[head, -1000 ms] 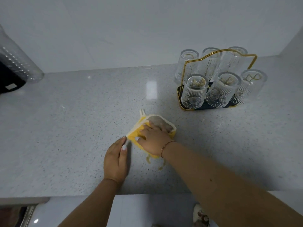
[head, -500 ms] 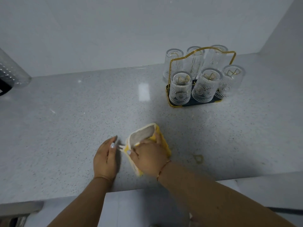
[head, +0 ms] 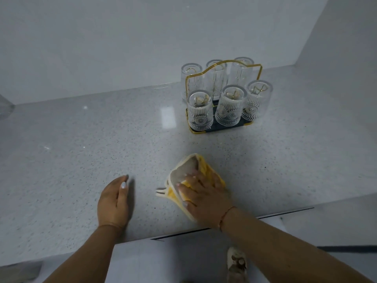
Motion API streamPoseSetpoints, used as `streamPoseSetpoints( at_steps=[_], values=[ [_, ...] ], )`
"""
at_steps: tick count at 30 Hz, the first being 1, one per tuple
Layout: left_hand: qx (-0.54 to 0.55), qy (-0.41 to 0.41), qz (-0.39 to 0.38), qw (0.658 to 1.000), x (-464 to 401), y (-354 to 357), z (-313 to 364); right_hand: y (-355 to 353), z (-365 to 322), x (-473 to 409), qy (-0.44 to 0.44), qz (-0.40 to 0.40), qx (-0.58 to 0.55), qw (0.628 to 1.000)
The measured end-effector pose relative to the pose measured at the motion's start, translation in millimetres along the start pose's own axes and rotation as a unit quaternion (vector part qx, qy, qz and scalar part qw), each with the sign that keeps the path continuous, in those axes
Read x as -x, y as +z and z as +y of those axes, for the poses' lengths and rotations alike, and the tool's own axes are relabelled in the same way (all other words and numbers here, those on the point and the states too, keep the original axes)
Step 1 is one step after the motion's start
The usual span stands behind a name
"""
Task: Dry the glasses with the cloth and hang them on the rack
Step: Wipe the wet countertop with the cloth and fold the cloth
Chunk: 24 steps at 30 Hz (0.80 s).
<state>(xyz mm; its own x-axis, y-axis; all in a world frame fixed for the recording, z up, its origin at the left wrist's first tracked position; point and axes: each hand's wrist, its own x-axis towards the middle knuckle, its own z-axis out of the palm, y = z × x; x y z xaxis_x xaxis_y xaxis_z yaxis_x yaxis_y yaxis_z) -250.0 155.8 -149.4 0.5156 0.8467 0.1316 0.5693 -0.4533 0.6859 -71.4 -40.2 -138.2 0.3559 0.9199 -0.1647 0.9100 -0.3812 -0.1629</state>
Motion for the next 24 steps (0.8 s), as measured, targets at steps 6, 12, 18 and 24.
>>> streamPoseSetpoints(
  at_steps=[6, 12, 18, 24],
  values=[
    [-0.078, 0.027, -0.013, 0.996, -0.5, 14.7, 9.5, -22.6, 91.9, 16.8, 0.084, -0.037, 0.053, 0.994],
    [-0.053, 0.061, -0.052, 0.995, 12.2, 42.1, 53.9, -25.3, 147.4, 54.4, 0.338, 0.006, -0.003, 0.941],
    [-0.021, 0.033, -0.058, 0.998, 17.7, 47.1, 57.4, -3.0, 85.6, 53.1, 0.426, 0.063, -0.042, 0.902],
    [-0.007, 0.012, -0.044, 0.999, 13.0, 49.8, 57.8, -9.6, 27.5, 30.0, 0.261, 0.036, -0.034, 0.964]
  ],
)
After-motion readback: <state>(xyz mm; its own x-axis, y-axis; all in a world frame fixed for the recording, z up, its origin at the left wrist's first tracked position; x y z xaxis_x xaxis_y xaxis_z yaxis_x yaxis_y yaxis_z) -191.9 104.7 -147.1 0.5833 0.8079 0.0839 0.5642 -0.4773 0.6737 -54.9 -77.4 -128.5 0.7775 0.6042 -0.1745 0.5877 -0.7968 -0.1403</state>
